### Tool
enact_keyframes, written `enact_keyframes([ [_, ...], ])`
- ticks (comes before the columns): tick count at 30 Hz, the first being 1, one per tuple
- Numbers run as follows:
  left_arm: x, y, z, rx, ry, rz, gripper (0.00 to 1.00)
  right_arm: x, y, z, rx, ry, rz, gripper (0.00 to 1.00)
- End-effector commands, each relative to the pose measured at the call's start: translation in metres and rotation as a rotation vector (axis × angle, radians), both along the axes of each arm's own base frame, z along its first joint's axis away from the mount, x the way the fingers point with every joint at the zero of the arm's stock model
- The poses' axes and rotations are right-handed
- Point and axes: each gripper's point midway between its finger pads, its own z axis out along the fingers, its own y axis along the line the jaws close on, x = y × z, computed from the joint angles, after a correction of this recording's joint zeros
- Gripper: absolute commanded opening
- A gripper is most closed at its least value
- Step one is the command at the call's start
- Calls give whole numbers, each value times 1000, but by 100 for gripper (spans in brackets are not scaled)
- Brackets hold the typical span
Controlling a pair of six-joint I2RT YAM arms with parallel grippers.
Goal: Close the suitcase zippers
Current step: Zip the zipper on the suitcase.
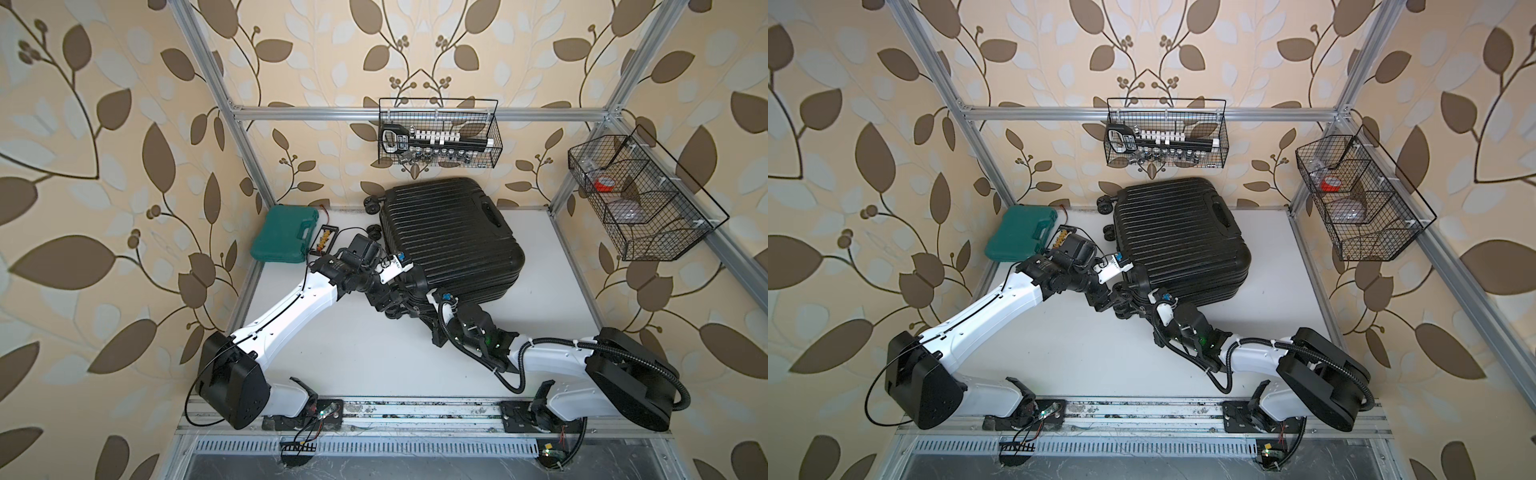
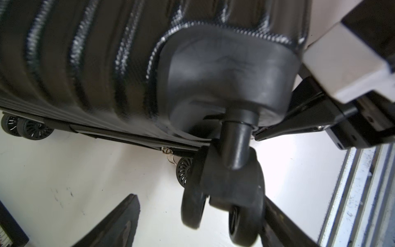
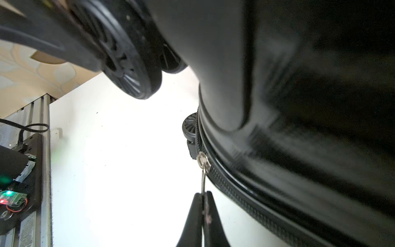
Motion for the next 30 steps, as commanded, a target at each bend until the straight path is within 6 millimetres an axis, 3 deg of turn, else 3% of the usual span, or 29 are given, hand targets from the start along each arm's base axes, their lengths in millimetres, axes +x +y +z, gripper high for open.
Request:
enact_keyframes([
  [1, 4, -13, 8, -38, -48, -81, 80, 0, 0, -3, 17, 25, -7, 0],
  [8, -1, -27, 6, -72, -11, -125, 62, 1, 3, -3, 17, 31, 3, 0],
  [10, -2, -30, -3, -60, 21, -137, 56, 1, 3, -4, 15, 33, 5, 0],
  [15, -6, -39, 3, -78, 27, -137, 37, 1, 4, -2, 23, 32, 9, 0],
  [23, -11, -67, 27, -230, 74, -71, 34, -5, 13, 9, 101, 21, 51, 0],
  [30, -17, -74, 47, -350, 66, -47, 33, -13, 29, 22, 178, 8, 93, 0],
])
